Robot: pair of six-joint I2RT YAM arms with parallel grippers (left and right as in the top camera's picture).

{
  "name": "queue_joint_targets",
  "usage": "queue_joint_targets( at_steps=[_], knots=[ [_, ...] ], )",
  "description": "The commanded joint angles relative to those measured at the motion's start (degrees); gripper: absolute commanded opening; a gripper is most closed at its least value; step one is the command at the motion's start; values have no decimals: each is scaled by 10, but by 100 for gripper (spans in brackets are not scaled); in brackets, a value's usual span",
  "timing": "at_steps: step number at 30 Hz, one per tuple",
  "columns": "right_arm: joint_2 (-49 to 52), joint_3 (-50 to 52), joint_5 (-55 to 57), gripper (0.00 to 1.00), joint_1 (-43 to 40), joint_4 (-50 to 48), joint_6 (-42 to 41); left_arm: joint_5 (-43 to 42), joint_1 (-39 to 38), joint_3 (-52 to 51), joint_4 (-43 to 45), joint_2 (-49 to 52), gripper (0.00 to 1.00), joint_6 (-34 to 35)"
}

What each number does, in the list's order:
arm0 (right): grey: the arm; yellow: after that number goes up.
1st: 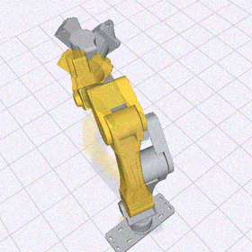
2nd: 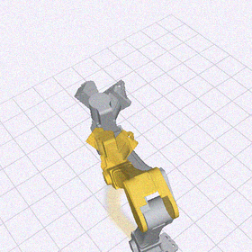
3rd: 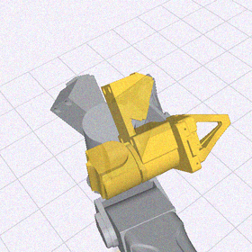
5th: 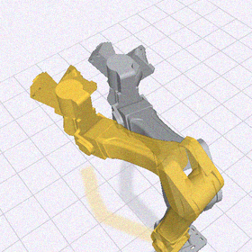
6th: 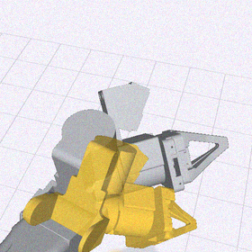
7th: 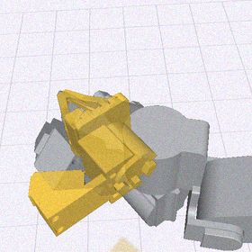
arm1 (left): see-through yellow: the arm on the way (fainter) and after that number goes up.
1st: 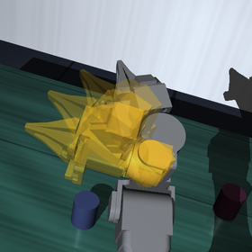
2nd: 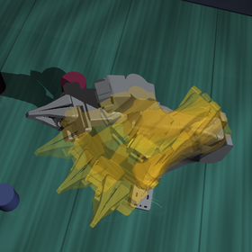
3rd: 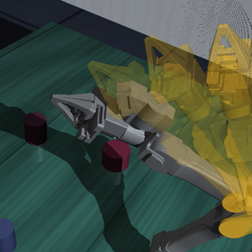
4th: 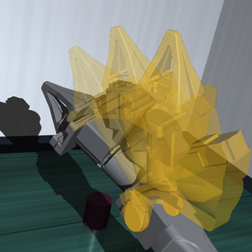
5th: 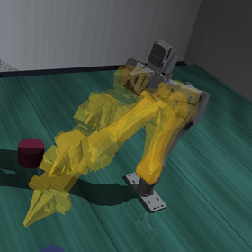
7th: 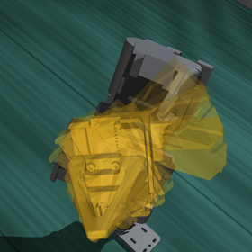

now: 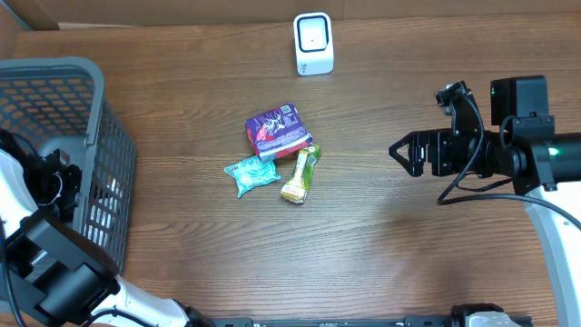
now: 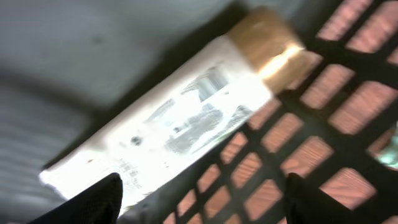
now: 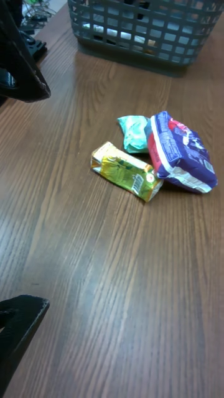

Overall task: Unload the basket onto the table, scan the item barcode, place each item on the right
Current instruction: 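Move the left gripper back into the basket toward the white tube, then grasp the white tube with gold cap with the left gripper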

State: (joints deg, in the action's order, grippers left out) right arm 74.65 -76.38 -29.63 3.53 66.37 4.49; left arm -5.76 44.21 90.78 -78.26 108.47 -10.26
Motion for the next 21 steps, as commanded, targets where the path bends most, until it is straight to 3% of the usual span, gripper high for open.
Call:
queue_joint_targets(
  at_steps=[1,5,10,17,19,21],
  knots=[
    [1,-8,-5,100,3,-9,-2,49,-8,1,-1,2,76,23],
    [1,-8,-5,100,3,-12,-2,41,-8,-21,23,2,76,3],
    [1,-8,-5,100,3,-14,-2,-45,-8,-100,77,2,79,-70],
    [1,-8,-5,100,3,-17,-2,-32,-8,-175,149,2,79,-104],
    [1,-8,-5,100,3,-19,-2,-9,-8,-184,171,2,72,-103],
    [1,-8,-5,100,3,-20,-2,4,-8,-184,191,2,50,-103]
  ],
)
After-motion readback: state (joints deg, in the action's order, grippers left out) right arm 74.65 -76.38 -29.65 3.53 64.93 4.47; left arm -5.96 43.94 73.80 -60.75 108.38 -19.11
